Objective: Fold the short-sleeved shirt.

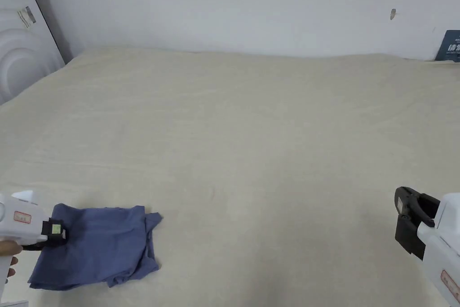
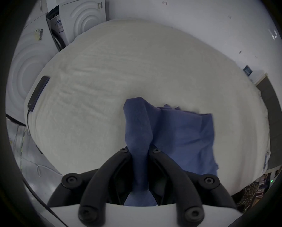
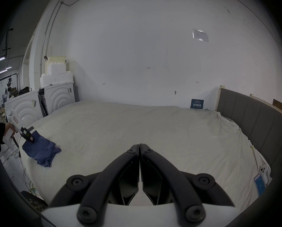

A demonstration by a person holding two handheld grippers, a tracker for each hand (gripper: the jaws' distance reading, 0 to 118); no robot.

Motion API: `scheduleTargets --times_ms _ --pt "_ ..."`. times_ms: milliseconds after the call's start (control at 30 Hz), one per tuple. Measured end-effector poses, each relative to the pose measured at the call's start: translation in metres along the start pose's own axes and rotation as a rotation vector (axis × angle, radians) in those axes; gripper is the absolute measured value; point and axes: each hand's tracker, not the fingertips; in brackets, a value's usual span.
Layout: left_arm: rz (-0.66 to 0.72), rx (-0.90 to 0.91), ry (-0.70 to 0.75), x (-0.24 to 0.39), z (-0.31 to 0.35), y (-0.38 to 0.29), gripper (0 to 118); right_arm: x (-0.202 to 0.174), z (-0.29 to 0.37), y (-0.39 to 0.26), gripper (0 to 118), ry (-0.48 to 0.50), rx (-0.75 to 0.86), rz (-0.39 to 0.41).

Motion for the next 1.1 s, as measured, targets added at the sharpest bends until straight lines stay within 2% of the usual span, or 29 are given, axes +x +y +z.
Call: scheduleTargets --times_ms 33,67,100,200,233,367,567,767,1000,1100 --pt "0.002 -0.003 0.029 0.002 -0.006 -0.001 22 0.0 -0.001 0.0 0 0.001 -0.005 -0.004" --pt "0.006 -0.003 0.058 0.005 -0.009 -0.002 34 0.001 -0.001 -0.001 0 0.001 -0.01 -0.008" --pt "0.02 -0.01 0.097 0.008 -0.01 -0.003 55 0.003 -0.001 -0.001 0 0.0 -0.012 -0.01" --pt "0.029 0.036 0.126 0.014 0.001 -0.007 104 0.008 0.006 0.002 0 0.002 -0.008 -0.016" --pt "0.034 0.088 0.123 0.017 0.011 -0.008 111 0.013 0.009 0.002 0 0.001 -0.002 -0.02" --pt "0.049 0.313 0.07 0.038 0.062 -0.012 112 0.026 0.028 0.01 0 -0.012 0.026 -0.029" --pt "0.022 0.638 0.076 0.092 0.143 -0.022 112 0.04 0.062 0.032 0 -0.049 0.071 -0.019" --pt "-0.081 0.839 0.051 0.163 0.213 -0.047 111 0.054 0.092 0.055 0 -0.103 0.132 -0.01" --pt "-0.076 0.985 -0.083 0.238 0.249 -0.085 107 0.068 0.12 0.067 0 -0.132 0.206 -0.017" --pt "-0.123 1.054 -0.128 0.268 0.249 -0.105 97 0.072 0.128 0.066 0 -0.15 0.228 -0.013"
